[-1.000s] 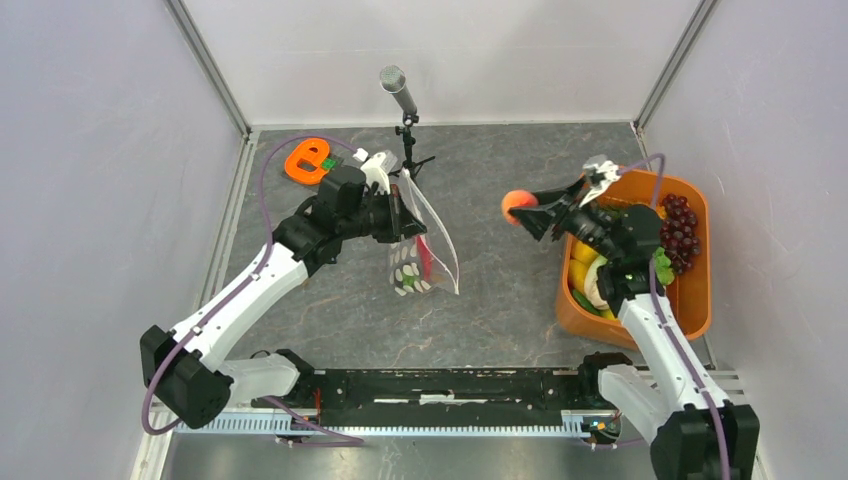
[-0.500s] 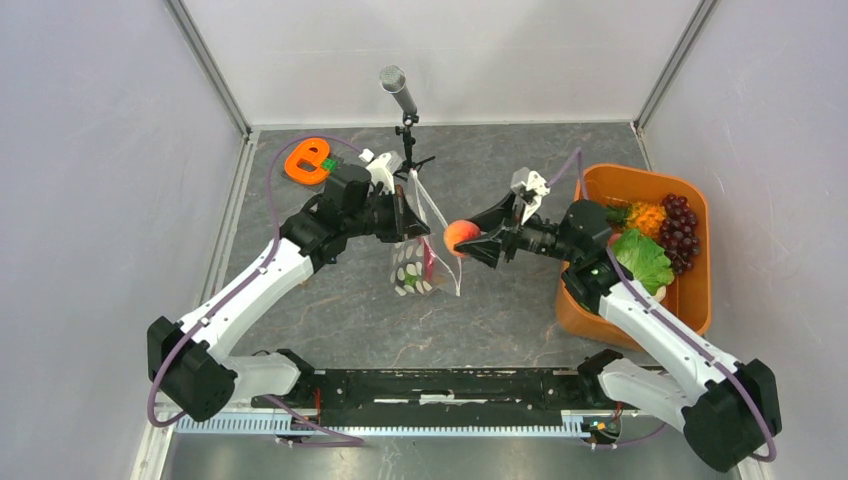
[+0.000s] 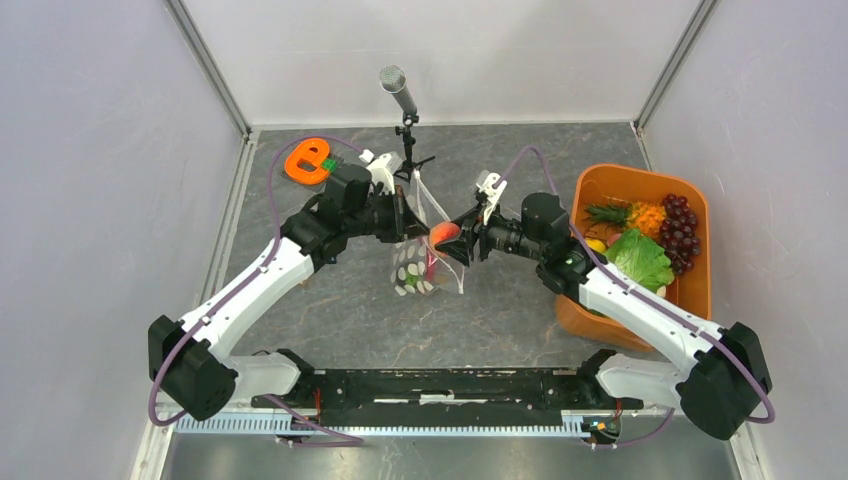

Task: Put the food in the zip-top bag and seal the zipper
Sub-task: Place the fake fruit in the zipper food storage bag.

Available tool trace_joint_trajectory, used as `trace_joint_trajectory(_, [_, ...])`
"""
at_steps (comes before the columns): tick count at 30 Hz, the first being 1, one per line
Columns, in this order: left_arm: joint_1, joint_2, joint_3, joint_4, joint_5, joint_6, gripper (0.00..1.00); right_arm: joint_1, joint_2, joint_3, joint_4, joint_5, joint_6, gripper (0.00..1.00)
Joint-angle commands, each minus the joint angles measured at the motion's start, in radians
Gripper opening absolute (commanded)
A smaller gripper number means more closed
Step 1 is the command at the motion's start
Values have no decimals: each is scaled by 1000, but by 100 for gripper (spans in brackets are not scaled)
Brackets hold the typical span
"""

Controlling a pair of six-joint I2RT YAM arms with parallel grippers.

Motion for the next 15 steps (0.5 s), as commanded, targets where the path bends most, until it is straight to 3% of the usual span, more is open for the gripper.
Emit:
trace_joint_trajectory(1, [-4,-14,38,7,45,16,2,9,-10,39,-31,147,-56,55])
trace_joint_trajectory(7, [-5,-24,63,8,108,15,2,29,8,62,-82,263,-71,60])
trace_joint_trajectory(15, [-5,-24,104,-6,183,26,2,52,3,66,-40,249,-66,65])
